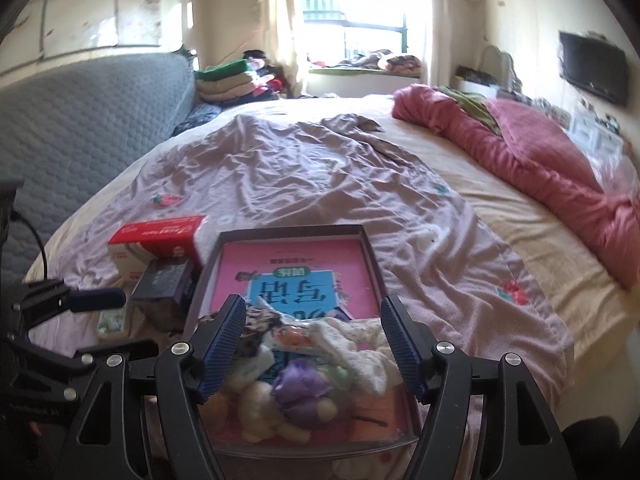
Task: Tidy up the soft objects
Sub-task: 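Withdraw both open tools from the tray toward the remaining pile, then grasp the pale green wipes packet with the left tool while the right tool grasps the white plush bear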
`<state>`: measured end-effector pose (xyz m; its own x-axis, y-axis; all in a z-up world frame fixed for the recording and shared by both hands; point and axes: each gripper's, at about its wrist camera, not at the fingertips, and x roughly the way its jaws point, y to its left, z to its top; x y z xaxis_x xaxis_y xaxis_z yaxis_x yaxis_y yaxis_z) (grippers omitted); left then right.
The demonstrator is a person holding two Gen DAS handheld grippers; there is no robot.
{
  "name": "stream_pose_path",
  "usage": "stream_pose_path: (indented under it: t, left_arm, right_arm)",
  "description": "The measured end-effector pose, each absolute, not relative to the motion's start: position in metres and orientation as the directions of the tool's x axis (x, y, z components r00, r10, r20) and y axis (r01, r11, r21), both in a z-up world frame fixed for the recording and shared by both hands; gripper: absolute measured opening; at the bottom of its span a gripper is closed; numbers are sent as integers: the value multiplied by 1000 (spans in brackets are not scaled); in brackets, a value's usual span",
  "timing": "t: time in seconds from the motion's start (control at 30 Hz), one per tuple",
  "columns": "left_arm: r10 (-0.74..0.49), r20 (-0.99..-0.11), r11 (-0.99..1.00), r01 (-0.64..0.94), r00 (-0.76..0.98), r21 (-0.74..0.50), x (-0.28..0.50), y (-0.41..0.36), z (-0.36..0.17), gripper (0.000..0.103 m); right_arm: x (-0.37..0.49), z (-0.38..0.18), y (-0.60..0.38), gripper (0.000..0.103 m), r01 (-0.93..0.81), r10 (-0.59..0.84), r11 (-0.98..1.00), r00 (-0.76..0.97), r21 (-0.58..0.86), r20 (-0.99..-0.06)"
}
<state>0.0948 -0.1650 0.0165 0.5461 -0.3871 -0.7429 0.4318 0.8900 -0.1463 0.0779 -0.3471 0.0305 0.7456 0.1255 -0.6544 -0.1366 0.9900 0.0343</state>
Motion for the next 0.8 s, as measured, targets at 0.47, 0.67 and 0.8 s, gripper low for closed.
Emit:
stream_pose_path:
  t: [0.47,0.67,0.8]
  left_arm:
    - [-271,-744,949,298,611,-100,96,-95,35,71]
    - [-221,-759,969,223,613,-103,101,-55,32,71]
    - [-201,-765,976,193,612,-103,102,-38,27,71]
  right_arm:
    - [66,51,-286,74,-321,268,946,717,36,-643]
    - [59,42,-248,74,-454,372,889,652,53,-660]
    - [54,30,-220,74,-548,413,836,590,32,-694]
